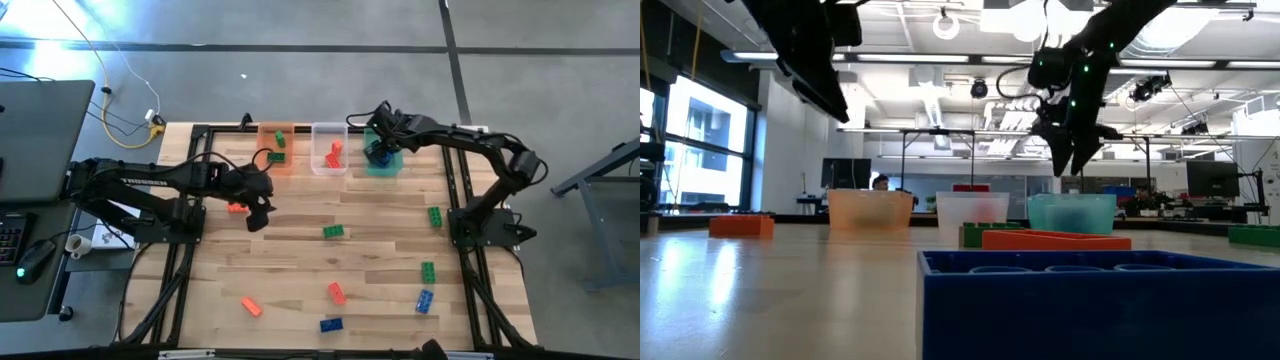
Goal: Sort & place blocks by color
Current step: Put the orange game piece into the transparent bin
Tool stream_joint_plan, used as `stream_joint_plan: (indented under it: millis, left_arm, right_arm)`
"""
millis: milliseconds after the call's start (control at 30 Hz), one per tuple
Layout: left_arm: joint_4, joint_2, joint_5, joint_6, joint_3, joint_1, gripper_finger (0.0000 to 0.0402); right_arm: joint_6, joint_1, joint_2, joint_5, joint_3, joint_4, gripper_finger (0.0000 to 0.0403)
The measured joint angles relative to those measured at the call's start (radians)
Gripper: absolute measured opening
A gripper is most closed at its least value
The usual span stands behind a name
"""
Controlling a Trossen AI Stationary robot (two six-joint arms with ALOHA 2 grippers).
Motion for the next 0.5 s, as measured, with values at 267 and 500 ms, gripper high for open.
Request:
stream_joint_plan:
  millis: [267, 500]
  left_arm:
    - [-0.054, 0.000, 0.000, -0.071, 0.000, 0.000, 0.0243]
    - [-0.072, 0.000, 0.142, 0.018, 0.000, -0.043, 0.0250]
  right_arm:
    - [0.000, 0.054, -0.066, 0.001, 0.000, -0.001, 0.0210]
    - [0.000, 0.117, -0.100, -0.004, 0.000, -0.002, 0.0210]
